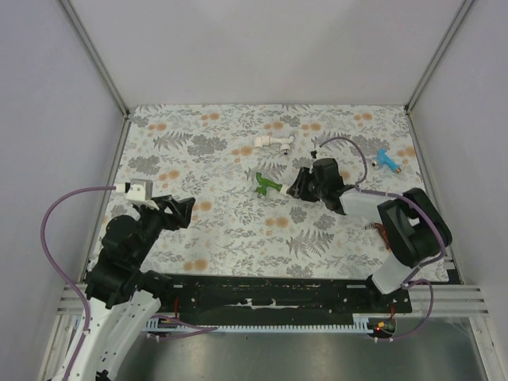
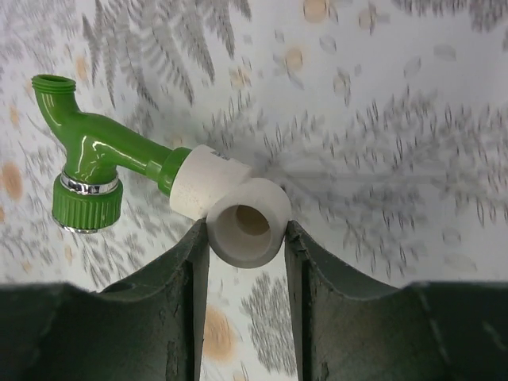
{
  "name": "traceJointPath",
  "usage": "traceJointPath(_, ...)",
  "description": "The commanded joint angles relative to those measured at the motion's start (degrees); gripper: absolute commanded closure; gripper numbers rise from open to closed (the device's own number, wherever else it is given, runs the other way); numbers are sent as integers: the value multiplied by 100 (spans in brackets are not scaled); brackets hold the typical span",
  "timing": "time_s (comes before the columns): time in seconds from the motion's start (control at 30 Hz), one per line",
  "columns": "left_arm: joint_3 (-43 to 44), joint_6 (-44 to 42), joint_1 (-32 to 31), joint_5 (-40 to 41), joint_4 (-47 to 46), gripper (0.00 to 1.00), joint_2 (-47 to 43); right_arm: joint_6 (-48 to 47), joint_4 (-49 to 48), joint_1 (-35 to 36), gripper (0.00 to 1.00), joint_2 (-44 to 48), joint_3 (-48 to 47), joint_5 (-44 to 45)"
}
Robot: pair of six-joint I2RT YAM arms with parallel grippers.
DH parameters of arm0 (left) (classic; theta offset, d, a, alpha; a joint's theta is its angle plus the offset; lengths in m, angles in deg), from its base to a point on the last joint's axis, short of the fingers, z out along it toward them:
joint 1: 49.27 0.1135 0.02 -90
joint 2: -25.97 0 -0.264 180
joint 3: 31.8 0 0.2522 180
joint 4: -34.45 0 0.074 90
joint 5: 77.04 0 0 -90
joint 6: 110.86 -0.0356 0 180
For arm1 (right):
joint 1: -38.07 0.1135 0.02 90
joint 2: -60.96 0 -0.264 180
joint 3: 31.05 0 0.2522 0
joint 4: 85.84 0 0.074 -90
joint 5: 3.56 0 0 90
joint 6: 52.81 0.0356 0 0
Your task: Install the water faucets
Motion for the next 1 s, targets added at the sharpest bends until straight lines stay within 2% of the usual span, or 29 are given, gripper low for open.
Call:
traceJointPath(0.0, -36, -219, 56, 46, -101, 24, -9, 58, -714, -111, 60, -837, -790, 167)
traceJointPath(0.2, -36, -236, 65, 152, -84, 24, -62, -240, -416, -251, 20, -716, -1152, -35)
traceJointPath(0.27, -45, -245, 82, 178, -92, 24, -115, -372, -257, -330, 9, -296, -986, -71)
traceJointPath(0.33, -71, -245, 100, 213, -127, 24, -176, -469, -73, -453, 2, 222, -758, -27)
traceJointPath(0.47, -115, -183, 118, 336, -180, 23, -326, -873, 664, -708, 2, 1453, -432, 341)
traceJointPath(0.53, -124, -174, 135, 389, -189, 24, -370, -1197, 1348, -779, 2, 2086, -431, 631)
traceJointPath(0.67, -142, -157, 144, 442, -206, 24, -510, -1646, 2194, -779, 2, 3342, -423, 1466)
traceJointPath(0.97, -115, -166, 170, 687, -444, 25, -730, -2306, 3320, -779, 2, 6172, -484, 2311)
